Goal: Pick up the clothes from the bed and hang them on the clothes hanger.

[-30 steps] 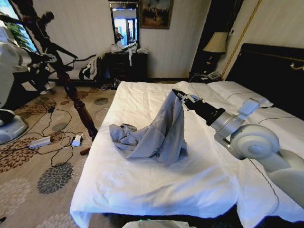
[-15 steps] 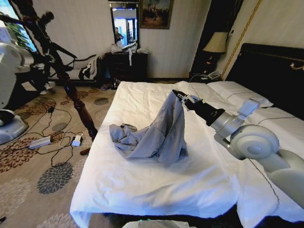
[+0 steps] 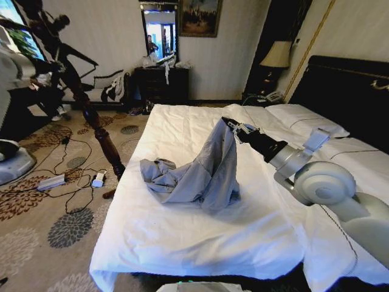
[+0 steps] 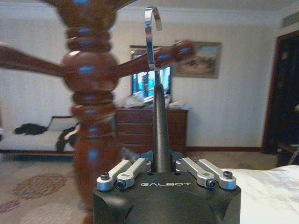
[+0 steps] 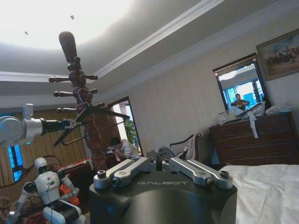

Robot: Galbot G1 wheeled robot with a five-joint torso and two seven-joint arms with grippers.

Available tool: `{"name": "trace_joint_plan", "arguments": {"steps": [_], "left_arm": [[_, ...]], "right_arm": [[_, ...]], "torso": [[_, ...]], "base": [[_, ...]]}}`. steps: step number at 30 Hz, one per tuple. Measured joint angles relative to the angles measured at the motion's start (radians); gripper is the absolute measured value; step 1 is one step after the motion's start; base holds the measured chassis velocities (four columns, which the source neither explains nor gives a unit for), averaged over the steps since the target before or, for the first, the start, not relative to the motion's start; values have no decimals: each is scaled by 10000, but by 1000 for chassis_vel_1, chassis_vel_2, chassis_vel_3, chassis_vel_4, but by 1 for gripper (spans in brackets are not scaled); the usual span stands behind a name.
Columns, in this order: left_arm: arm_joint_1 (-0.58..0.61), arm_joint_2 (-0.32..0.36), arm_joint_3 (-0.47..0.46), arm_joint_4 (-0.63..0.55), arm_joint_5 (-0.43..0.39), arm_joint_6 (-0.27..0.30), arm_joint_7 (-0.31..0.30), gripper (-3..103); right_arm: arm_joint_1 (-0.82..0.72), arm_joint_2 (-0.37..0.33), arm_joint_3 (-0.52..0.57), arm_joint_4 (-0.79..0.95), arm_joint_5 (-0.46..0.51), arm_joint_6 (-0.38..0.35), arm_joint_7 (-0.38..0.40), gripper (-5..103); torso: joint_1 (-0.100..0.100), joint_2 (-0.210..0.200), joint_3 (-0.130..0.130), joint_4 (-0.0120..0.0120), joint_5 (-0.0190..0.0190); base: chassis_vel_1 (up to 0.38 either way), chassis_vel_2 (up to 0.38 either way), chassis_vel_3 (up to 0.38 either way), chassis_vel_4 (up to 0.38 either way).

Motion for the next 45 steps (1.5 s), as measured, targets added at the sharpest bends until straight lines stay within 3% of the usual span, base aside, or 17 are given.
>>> {"name": "trace_joint_plan", "arguments": {"steps": [8, 15, 16, 18, 19, 21, 22, 23, 24, 25, 27, 37, 45], "left_arm": [[1315, 482, -1003, -2062, -737, -87, -19, 15], [3036, 1022, -2437, -4125, -1057, -761, 511, 15], [3493, 1196, -2776, -4528, -1198, -1162, 825, 15], [4920, 1716, -3350, -5402, -1579, -2690, 2288, 15], [4920, 1716, -3350, -5402, -1579, -2690, 2288, 15], [6284, 2292, -3476, -6219, -2023, -3645, 4066, 15], [6900, 2550, -3564, -6582, -2093, -3868, 5123, 15], [7268, 2647, -3670, -6775, -2059, -4007, 5688, 15], [7268, 2647, -3670, -6775, -2059, -4007, 5688, 15], [7831, 2735, -3857, -7022, -1927, -4188, 6428, 15], [8795, 2748, -4040, -7519, -1696, -4291, 7291, 15], [10198, 2401, -3885, -8425, -1133, -4220, 8027, 15], [11083, 1797, -3805, -8441, -313, -4206, 7859, 15]], "right_arm": [[-427, 13, 157, -3, -206, 0, -7, 0], [-546, 69, 171, -99, -325, 5, -13, 0], [-552, 87, 153, -138, -351, 11, -10, 0], [-541, 133, 99, -215, -386, -32, 159, 0], [-541, 133, 99, -215, -386, -32, 159, 0], [-438, 159, 83, -280, -450, -337, 621, 0], [-337, 157, 83, -304, -425, -588, 990, 0], [-255, 148, 78, -315, -374, -725, 1204, 0], [-255, 148, 78, -315, -374, -725, 1204, 0], [-135, 121, 61, -341, -290, -858, 1410, 0], [166, 41, -9, -403, -159, -981, 1645, 0], [456, 70, -73, -509, 87, -1034, 2169, 0], [220, 106, 23, -401, 308, -457, 1557, 0]], "torso": [[0, 0, 0, -1, 2], [1, 0, 0, 0, -1], [1, 0, -1, -2, 3], [-1, 0, -2, 3, 6], [-1, 0, -2, 3, 6], [-1, 0, -1, 3, -9], [-1, 0, -1, 9, -9], [0, 0, -1, 9, -4], [0, 0, -1, 9, -4], [-1, 0, -1, 7, 1], [-2, 0, -1, 0, -2], [0, 0, -1, -1, 2], [1, -1, 0, 0, -1]], "base": [[0, 0, 0, 0], [0, 0, 0, 0], [0, 0, 0, 0], [0, 0, 0, 0], [0, 0, 0, 0], [0, 0, 0, 0], [0, 0, 0, 0], [0, 0, 0, 0], [0, 0, 0, 0], [0, 0, 0, 0], [0, 0, 0, 0], [0, 0, 0, 0], [0, 0, 0, 0]]}}
